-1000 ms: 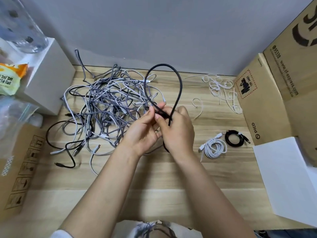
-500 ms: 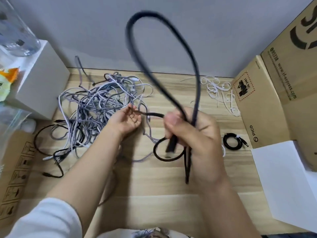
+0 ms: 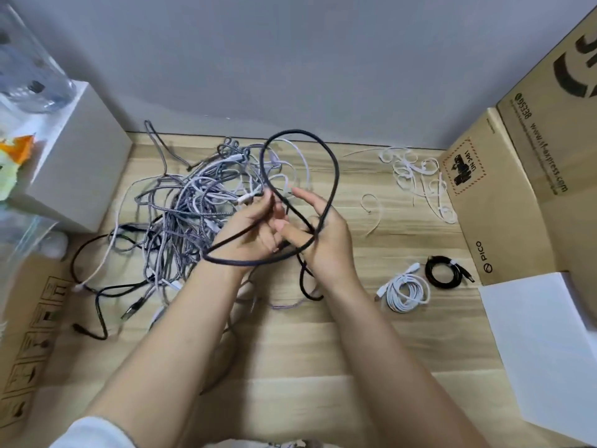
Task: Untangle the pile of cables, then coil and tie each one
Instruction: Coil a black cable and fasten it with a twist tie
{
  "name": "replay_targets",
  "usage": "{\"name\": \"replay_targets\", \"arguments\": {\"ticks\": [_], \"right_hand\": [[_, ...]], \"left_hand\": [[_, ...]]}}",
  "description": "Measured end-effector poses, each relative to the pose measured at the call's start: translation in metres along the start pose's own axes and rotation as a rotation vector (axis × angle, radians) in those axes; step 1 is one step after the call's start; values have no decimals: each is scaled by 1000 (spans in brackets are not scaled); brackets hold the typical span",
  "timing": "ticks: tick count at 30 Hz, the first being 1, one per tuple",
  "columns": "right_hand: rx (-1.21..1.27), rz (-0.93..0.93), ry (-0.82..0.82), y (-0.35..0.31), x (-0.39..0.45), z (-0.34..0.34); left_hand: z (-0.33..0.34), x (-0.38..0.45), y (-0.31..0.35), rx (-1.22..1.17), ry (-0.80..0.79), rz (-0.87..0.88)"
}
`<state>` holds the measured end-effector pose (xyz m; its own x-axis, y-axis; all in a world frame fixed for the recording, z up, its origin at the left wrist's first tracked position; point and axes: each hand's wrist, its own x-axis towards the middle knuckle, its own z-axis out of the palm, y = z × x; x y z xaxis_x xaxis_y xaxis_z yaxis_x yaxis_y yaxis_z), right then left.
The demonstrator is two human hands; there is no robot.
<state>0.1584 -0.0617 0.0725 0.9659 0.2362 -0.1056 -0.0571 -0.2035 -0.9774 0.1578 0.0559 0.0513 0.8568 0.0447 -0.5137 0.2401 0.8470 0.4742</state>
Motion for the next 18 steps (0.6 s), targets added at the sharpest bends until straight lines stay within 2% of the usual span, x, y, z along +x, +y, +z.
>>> {"name": "replay_targets", "arguments": {"ticks": [2,5,9,13,18], "right_hand": [[-65,6,10,6,7,7],[-139,26,37,9,15,14],[-202,-92,149,5,16,18],[-76,-171,228,-15,11,15],[276,-174,80,-54,-14,8]], "left_hand": [[0,-4,-7,69,5,-27],[-5,-1,-13,-6,6,-47],[-16,12,-13,-21,-9,-133],[-25,31,-11,-99,44,-197],[-28,55,11,-219,95,-82]]}}
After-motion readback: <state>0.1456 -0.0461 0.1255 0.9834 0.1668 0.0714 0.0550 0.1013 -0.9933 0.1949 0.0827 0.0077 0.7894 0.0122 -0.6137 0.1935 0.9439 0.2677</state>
